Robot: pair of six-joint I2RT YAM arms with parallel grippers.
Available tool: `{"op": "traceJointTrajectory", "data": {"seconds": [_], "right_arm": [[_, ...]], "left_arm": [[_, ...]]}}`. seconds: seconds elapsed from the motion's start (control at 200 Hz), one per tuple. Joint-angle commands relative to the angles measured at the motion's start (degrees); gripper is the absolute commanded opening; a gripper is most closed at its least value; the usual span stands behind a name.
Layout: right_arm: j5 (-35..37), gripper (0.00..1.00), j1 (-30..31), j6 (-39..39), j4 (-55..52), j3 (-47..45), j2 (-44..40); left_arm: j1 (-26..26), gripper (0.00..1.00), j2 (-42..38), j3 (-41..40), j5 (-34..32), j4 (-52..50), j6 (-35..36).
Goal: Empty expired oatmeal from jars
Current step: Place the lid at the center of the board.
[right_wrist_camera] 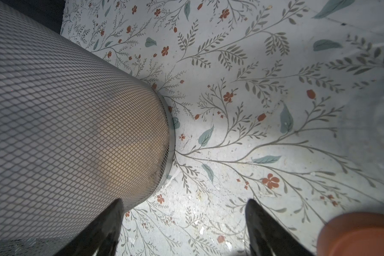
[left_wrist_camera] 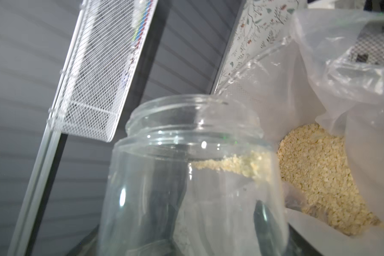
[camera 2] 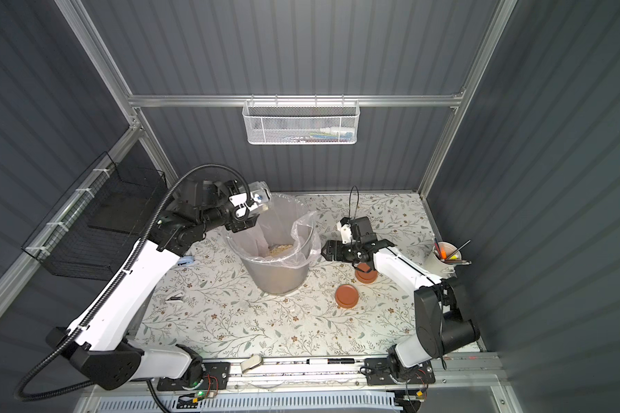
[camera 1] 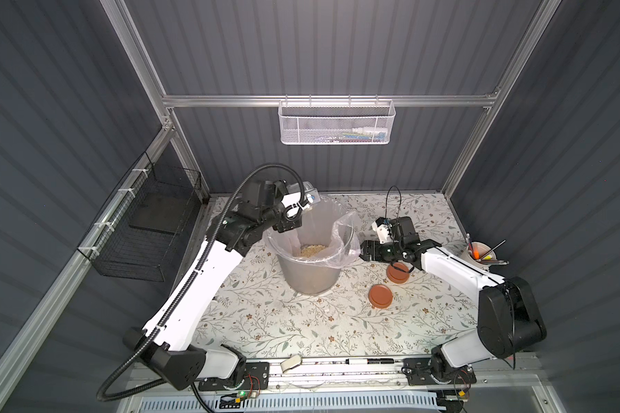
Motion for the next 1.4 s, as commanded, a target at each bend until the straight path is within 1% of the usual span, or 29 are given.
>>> {"op": "traceJointTrajectory", "data": {"seconds": [0.0, 0.065, 0.235, 0.295, 0.33, 0.345, 0.4, 0.5, 0.6, 0.63, 0.69, 0.72, 0.796, 0.896, 0.991, 1.081, 1.136, 1.236, 1.306, 1.391], "right_arm": [[0.67, 0.85, -0.27, -0.08, -2.03, 2.28, -1.17], [1.02, 0.85, -0.28, -0.45, -2.98, 2.88, -1.54], [1.73, 0.85, -0.26, -0.86, -3.88, 3.16, -2.71], [1.74, 0.85, -0.27, -1.21, -4.45, 3.48, -3.09], [1.74, 0.85, -0.27, -1.56, -5.08, 3.75, -3.51], [3.70, 0.85, -0.26, -1.70, -5.30, 3.89, -3.72], [5.06, 0.85, -0.26, -2.53, -6.39, 4.28, -4.59], [7.44, 0.86, -0.46, -4.43, -8.79, 5.12, -6.06], [7.96, 0.86, -0.83, -5.76, -10.44, 5.86, -6.75], [7.82, 0.86, -0.92, -5.83, -10.46, 5.89, -6.87], [7.51, 0.86, -1.05, -5.90, -10.02, 5.75, -6.78], [7.17, 0.86, -1.07, -5.90, -9.94, 5.71, -6.45], [6.18, 0.86, -1.05, -5.60, -9.40, 5.34, -5.74], [4.76, 0.85, -1.09, -4.77, -8.23, 4.59, -5.25], [4.57, 0.85, -1.10, -4.17, -8.20, 3.73, -5.40], [4.43, 0.85, -1.05, -3.80, -6.46, 2.78, -5.68], [4.25, 0.85, -1.05, -3.72, -6.35, 2.46, -5.66], [4.04, 0.85, -1.13, -3.64, -5.45, 1.63, -5.39], [3.08, 0.85, -1.18, -3.57, -4.82, 1.45, -4.62], [2.97, 0.85, -1.14, -3.44, -3.57, 1.31, -3.49]], "left_arm": [[1.28, 0.00, -4.22, -3.11, 7.59, 8.09, -11.77], [1.70, 0.00, -4.40, -3.67, 9.12, 8.26, -14.96], [1.98, 0.00, -3.21, -1.33, 11.77, 5.92, -20.97], [1.99, 0.00, -2.06, 1.20, 12.14, 3.24, -22.97], [1.99, 0.00, -0.92, 3.44, 11.85, 0.27, -23.60], [1.99, 0.00, -0.41, 4.96, 11.65, -1.25, -23.94], [2.02, 0.00, 2.14, 10.12, 10.03, -7.44, -24.69], [2.07, 0.00, 7.03, 21.35, 5.76, -21.73, -24.98], [2.03, 0.00, 12.24, 33.20, 1.79, -36.07, -24.98], [1.35, 0.00, 11.60, 32.96, -0.17, -37.11, -24.41], [1.28, 0.00, 10.39, 32.07, -0.58, -38.76, -23.24], [1.02, 0.00, 10.30, 31.84, -2.23, -40.08, -22.51], [-1.74, 0.00, 11.02, 31.02, -7.40, -42.71, -21.09], [-6.43, 0.00, 13.81, 29.37, -14.78, -44.89, -18.72], [-9.01, 0.00, 17.11, 28.28, -17.80, -44.96, -16.01], [-11.61, 0.00, 20.39, 25.61, -23.75, -44.47, -11.78], [-12.11, 0.00, 22.05, 24.71, -26.52, -44.08, -9.66], [-12.20, 0.00, 24.33, 25.16, -28.76, -43.81, -5.22], [-11.99, 0.00, 25.50, 26.41, -28.55, -43.24, 0.57], [-11.46, 0.00, 27.45, 28.60, -27.34, -42.91, 9.75]]}}
